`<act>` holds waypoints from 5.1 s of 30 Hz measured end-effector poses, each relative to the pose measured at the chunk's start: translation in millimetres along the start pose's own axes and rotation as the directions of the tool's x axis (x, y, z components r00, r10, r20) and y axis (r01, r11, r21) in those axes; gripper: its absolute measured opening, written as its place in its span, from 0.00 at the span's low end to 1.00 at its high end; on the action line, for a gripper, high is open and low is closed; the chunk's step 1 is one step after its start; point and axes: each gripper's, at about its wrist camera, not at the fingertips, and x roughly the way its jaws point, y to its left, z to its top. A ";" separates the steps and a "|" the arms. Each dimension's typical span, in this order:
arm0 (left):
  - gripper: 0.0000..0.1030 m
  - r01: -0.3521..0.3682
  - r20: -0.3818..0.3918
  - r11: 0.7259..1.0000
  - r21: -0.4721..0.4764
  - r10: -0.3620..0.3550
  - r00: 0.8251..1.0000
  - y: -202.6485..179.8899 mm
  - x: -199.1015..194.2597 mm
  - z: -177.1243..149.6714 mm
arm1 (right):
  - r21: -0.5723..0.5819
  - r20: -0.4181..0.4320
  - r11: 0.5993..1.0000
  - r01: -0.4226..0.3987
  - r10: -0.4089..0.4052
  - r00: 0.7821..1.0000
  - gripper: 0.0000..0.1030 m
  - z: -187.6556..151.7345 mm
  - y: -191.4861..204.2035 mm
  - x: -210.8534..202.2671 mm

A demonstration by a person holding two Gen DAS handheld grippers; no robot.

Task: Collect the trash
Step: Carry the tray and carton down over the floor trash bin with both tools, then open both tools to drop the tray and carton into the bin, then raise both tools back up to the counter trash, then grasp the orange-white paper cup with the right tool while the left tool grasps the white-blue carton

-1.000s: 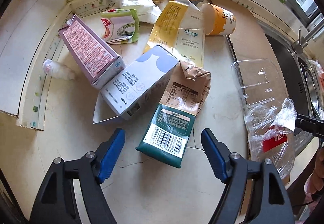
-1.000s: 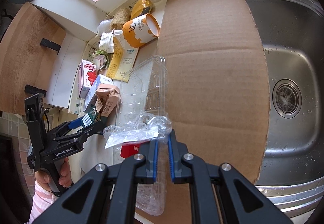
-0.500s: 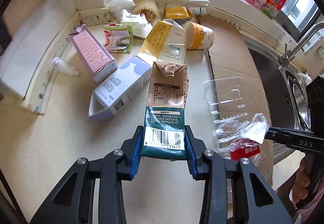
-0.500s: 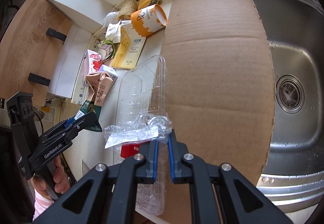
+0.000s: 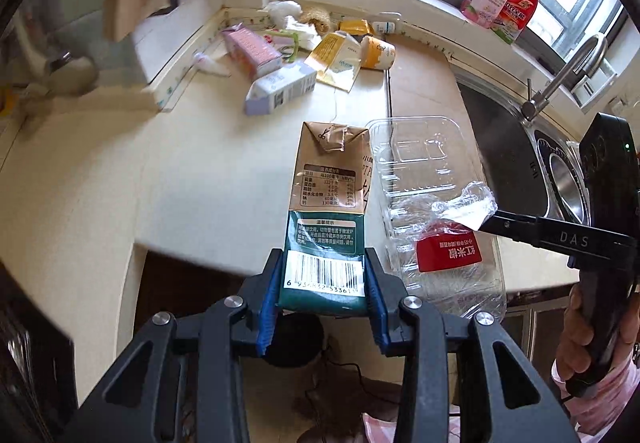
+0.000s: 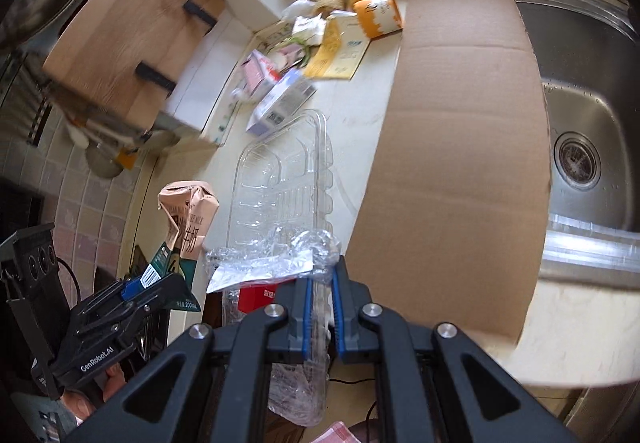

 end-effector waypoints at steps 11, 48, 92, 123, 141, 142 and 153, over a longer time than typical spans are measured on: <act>0.35 -0.012 -0.091 0.997 -0.075 0.005 0.996 26.1 -29.8 -154.9 | -0.029 -0.124 0.999 0.018 -0.022 0.992 0.08 -137.1 32.6 9.5; 0.75 -0.241 -0.415 0.962 -0.130 0.168 0.894 120.7 300.5 -278.2 | -0.264 -0.506 0.905 0.334 -0.424 0.751 0.41 -193.8 -89.9 375.3; 0.78 -0.157 0.278 0.987 -0.043 0.162 0.947 0.3 -166.0 -132.6 | -0.355 0.198 0.883 0.307 -0.250 0.948 0.41 -118.9 128.7 -85.6; 0.96 -0.165 0.104 0.986 0.020 0.162 0.981 38.8 63.1 167.1 | -0.171 0.103 0.962 0.212 -0.197 0.975 0.51 233.5 -1.6 0.8; 0.90 -0.113 0.013 0.985 0.128 0.113 0.994 44.2 176.8 204.0 | 0.006 -0.023 0.994 0.105 -0.105 0.994 0.51 300.2 -71.5 99.9; 0.86 -0.110 0.012 0.985 0.135 0.109 0.994 42.2 177.6 203.8 | 0.011 -0.021 0.994 0.106 -0.106 0.994 0.51 302.2 -72.2 100.8; 0.38 -0.060 0.000 0.996 0.067 0.060 0.998 35.7 172.1 192.4 | -0.009 -0.026 0.989 0.147 -0.147 0.989 0.53 314.3 -64.1 126.6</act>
